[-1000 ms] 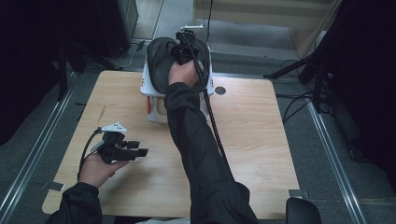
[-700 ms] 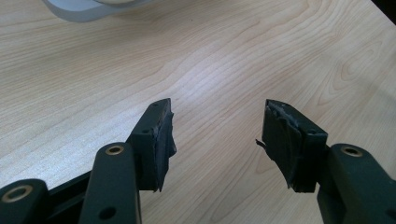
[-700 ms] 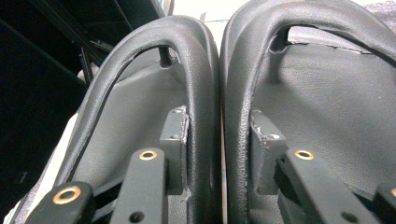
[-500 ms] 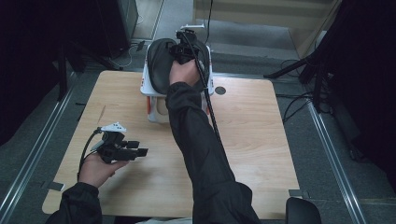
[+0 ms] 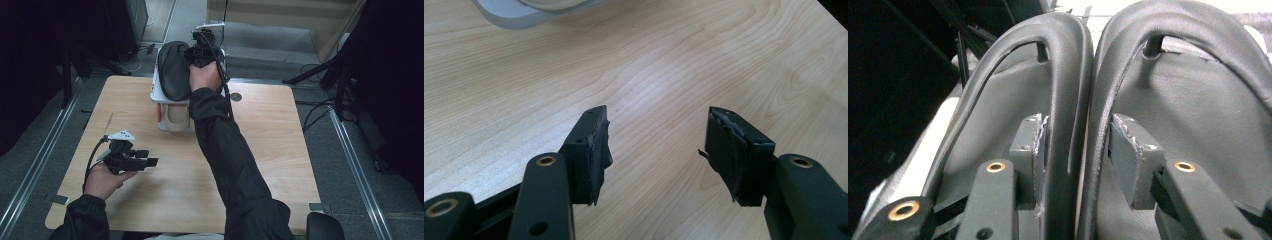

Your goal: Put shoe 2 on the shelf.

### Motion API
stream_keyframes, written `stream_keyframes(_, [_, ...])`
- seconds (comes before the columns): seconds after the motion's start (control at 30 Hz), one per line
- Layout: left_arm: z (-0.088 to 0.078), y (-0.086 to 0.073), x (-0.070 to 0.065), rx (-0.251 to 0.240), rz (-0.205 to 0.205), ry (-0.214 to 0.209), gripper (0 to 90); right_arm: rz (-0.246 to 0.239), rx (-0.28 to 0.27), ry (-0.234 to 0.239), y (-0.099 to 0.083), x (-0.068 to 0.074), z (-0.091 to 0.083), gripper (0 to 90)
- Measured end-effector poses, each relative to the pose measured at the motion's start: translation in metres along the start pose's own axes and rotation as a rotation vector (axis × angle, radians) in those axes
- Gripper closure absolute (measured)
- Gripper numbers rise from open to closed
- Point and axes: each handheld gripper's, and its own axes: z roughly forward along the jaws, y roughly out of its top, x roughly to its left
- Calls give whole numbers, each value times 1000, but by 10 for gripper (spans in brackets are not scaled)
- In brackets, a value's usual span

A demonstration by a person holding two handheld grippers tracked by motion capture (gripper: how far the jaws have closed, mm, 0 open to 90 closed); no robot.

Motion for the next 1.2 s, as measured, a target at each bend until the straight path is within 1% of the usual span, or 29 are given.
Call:
stream_keyframes(0.07, [0, 0, 0, -2, -3, 1, 433, -23, 5, 8, 0, -1, -4, 588])
stream_keyframes(0.1, [0, 0, 0, 0, -2, 1, 433, -24, 9, 18, -1, -1, -6, 589])
stream_keyframes(0.13, [0, 0, 0, 0, -1, 3, 433, -24, 9, 18, -1, -1, -6, 589])
stream_keyframes(0.17, [0, 0, 1, 0, -2, 3, 433, -40, 8, 28, -1, -3, -8, 589])
stream_keyframes(0.23, [0, 0, 1, -4, -4, 5, 433, -48, 24, 51, -3, -3, -12, 592])
stream_keyframes(0.33, [0, 1, 1, -4, -2, 3, 433, -68, 32, 68, -4, -3, -18, 595])
stream_keyframes(0.37, [1, 1, 1, -3, -3, 4, 433, -76, 32, 79, -4, -3, -20, 596])
stream_keyframes(0.5, [1, 1, 2, -1, -1, 7, 431, -79, 29, 134, -4, -5, -31, 601])
stream_keyframes(0.53, [1, 1, 2, -1, -3, 6, 430, -97, 39, 161, -4, -5, -35, 607])
stream_keyframes(0.57, [0, 1, 2, -2, -3, 6, 430, -97, 39, 161, -4, -5, -35, 607])
stream_keyframes(0.63, [0, 1, 2, 0, -2, 8, 430, -120, 54, 178, -5, -5, -41, 610])
stream_keyframes(0.7, [0, 1, 3, -1, -2, 9, 430, -151, 52, 197, -8, -4, -47, 611])
stream_keyframes(0.83, [0, 1, 3, 0, -3, 12, 428, -177, 56, 234, -13, -5, -57, 609])
stream_keyframes(0.87, [0, 1, 3, 0, -3, 13, 427, -188, 60, 250, -16, -5, -60, 609])
stream_keyframes(0.93, [0, 1, 3, 2, -2, 12, 426, -195, 64, 277, -20, -5, -66, 611])
stream_keyframes(0.97, [0, 1, 3, 2, -2, 12, 425, -210, 66, 292, -24, -6, -70, 613])
stream_keyframes(1.03, [0, 1, 3, 0, -4, 13, 424, -216, 65, 297, -25, -6, -72, 613])
stream_keyframes(1.17, [-1, 1, 4, -2, -8, 14, 422, -238, 67, 315, -35, -11, -82, 609])
stream_keyframes(1.2, [-1, 1, 4, 0, -6, 15, 422, -232, 68, 346, -41, -14, -87, 600])
